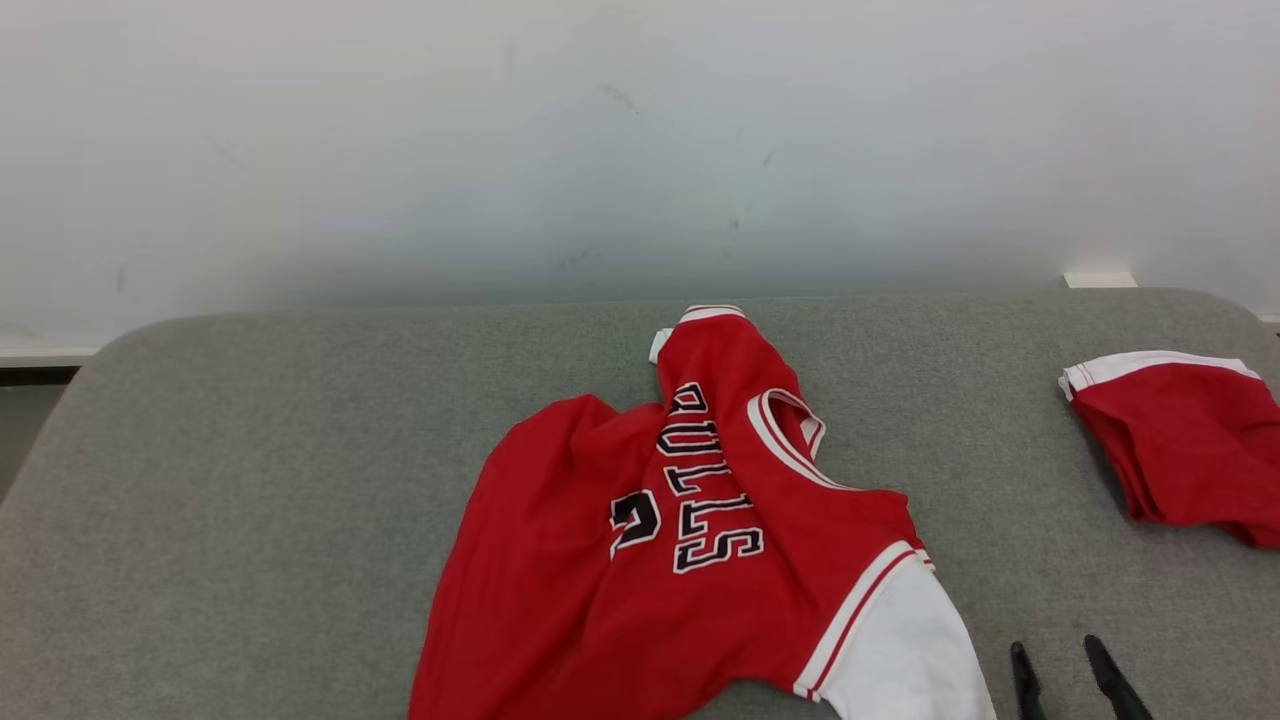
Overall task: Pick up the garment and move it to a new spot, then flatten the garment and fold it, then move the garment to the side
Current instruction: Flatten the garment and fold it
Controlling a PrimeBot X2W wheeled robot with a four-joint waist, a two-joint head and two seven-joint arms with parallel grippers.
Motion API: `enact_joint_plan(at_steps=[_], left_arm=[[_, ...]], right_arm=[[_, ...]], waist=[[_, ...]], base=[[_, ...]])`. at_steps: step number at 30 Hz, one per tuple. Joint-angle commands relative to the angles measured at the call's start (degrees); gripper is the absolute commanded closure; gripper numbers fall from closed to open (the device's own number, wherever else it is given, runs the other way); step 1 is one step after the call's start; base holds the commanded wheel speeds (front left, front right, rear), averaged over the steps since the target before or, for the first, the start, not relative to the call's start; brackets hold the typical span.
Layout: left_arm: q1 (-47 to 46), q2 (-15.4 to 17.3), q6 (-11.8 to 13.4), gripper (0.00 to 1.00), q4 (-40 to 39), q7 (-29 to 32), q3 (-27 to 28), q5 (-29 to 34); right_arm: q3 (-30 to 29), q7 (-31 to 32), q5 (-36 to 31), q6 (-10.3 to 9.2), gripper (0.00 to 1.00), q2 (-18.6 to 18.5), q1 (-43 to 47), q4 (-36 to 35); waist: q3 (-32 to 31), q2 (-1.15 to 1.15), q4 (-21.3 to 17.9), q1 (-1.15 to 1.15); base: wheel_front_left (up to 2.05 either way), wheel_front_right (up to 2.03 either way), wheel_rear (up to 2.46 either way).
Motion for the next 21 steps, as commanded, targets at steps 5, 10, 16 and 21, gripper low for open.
enact_joint_plan(at_steps=[5, 10, 16, 21], left_arm=[[1.3, 3.3, -1.2, 0.0, 0.4, 4.6, -1.6, 1.5], [-0.2, 4.5, -0.6, 0.0, -1.3, 12.2, -2.1, 1.1], [-3.1, 4.6, 0.3, 0.0, -1.2, 15.8, -2.7, 2.4], [-4.8, 3.6, 0.4, 0.0, 0.5, 16.3, -2.8, 1.8]], right_arm=[[6.5, 3.8, 0.3, -0.17, 0.0, -3.9, -1.7, 3.1], [10.9, 10.3, 0.1, -0.17, 0.0, -6.4, -4.2, 5.0], [13.9, 16.4, -1.2, -0.17, 0.0, -7.2, -8.8, 9.0], [15.6, 18.1, -0.9, -0.17, 0.0, -6.1, -12.1, 12.3]], waist=[[0.6, 0.0, 0.8, 0.0], [2.2, 0.0, 1.9, 0.0], [4.5, 0.0, 2.7, 0.0], [6.2, 0.0, 2.7, 0.0]], base=[[0.0, 0.0, 0.0], [0.0, 0.0, 0.0], [0.0, 0.0, 0.0], [0.0, 0.0, 0.0]])
